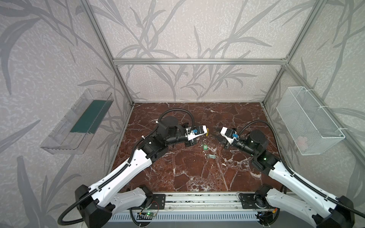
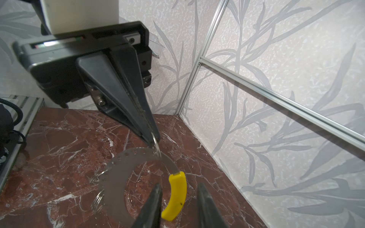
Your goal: Put the keys on the keyring
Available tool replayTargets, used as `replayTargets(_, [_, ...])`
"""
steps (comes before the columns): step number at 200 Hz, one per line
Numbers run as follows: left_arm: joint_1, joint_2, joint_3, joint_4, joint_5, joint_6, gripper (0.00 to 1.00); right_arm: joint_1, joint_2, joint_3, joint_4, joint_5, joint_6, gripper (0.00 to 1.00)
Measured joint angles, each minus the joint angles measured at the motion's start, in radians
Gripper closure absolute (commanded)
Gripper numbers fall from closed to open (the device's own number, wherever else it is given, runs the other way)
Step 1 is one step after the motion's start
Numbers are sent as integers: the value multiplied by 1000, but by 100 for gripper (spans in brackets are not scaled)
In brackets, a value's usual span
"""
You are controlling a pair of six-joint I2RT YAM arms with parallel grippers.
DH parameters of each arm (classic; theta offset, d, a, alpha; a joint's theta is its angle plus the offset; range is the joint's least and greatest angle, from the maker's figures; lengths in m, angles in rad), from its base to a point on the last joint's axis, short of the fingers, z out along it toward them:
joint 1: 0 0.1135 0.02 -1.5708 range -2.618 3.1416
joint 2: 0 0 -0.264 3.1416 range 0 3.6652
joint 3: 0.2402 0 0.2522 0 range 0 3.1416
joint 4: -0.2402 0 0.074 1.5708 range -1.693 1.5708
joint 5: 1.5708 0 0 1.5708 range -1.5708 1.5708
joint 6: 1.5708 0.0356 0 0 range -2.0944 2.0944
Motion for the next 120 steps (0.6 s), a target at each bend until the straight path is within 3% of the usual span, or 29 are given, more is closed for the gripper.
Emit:
replayTargets(58, [-68,66,51,-148,-164,144,100,16,47,11,-57,-49,-38,75])
replayTargets(120, [-106,67,62,-159,-215,174,100,21,95,26,-52,-93,-41,79])
